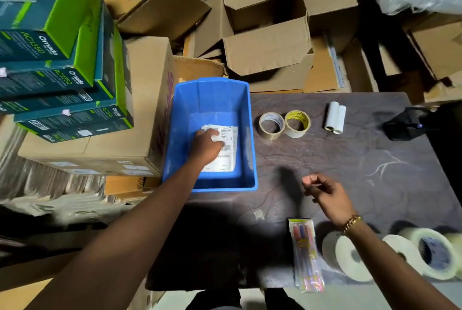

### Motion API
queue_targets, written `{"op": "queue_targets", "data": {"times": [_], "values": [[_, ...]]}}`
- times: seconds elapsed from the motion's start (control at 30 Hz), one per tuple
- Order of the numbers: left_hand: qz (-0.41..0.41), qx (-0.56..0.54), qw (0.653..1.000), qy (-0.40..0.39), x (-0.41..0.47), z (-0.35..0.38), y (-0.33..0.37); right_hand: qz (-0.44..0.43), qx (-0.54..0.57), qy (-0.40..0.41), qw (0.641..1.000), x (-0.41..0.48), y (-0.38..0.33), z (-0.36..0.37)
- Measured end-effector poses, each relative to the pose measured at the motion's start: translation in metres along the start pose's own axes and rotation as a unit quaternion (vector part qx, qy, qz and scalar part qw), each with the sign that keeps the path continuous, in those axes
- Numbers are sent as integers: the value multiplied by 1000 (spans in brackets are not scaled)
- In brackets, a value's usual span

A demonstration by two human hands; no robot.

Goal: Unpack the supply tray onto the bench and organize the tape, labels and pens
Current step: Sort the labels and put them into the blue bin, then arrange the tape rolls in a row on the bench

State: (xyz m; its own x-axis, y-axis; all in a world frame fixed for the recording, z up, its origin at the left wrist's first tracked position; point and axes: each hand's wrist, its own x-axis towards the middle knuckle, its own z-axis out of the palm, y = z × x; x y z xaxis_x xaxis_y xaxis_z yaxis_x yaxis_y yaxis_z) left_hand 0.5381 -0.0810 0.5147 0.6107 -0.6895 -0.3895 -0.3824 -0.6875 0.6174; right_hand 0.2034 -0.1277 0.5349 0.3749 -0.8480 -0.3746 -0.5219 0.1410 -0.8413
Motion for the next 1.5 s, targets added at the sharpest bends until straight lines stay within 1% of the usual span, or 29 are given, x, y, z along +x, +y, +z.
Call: {"op": "queue_targets", "data": {"times": [0.1, 0.2, 0.3, 0.37, 0.47, 0.57, 0.67, 0.73, 0.83, 1.0, 1.1, 1.2, 1.33, 1.5], "values": [[95, -52, 992, 68, -12, 0, 33, -22, -46, -9, 999, 29, -11, -23], [190, -67, 969, 142, -26, 10, 72, -41, -90, -14, 995, 58, -24, -40], [246, -32, 953, 173, -35, 29, 109, -60, -140, -23, 988, 93, -31, -51], [261, -7, 950, 169, -36, 46, 129, -72, -180, -44, 980, 119, -34, -54], [233, 27, 965, 118, -26, 78, 149, -79, -266, -72, 958, 155, -38, -52], [149, 91, 984, 41, -4, 107, 154, -92, -320, -78, 940, 184, -35, -45], [60, 113, 991, -24, 15, 128, 148, -104, -366, -78, 921, 208, -29, -37], [26, 125, 992, -24, 25, 139, 141, -96, -383, -92, 914, 221, -27, -30], [7, 122, 992, -19, 41, 153, 131, -88, -394, -102, 909, 235, -20, -21], [25, 137, 990, 1, 30, 152, 130, -103, -391, -85, 911, 215, -20, -34], [41, 123, 991, -15, 4, 150, 136, -105, -369, -64, 921, 181, -16, -62], [72, 106, 991, -37, -31, 158, 143, -103, -329, -48, 937, 142, -3, -98], [105, 96, 988, -65, -84, 185, 165, -71, -336, -22, 939, 93, 27, -155], [134, 88, 981, -106, -146, 256, 205, -2, -337, -30, 941, 46, 86, -237]]}}
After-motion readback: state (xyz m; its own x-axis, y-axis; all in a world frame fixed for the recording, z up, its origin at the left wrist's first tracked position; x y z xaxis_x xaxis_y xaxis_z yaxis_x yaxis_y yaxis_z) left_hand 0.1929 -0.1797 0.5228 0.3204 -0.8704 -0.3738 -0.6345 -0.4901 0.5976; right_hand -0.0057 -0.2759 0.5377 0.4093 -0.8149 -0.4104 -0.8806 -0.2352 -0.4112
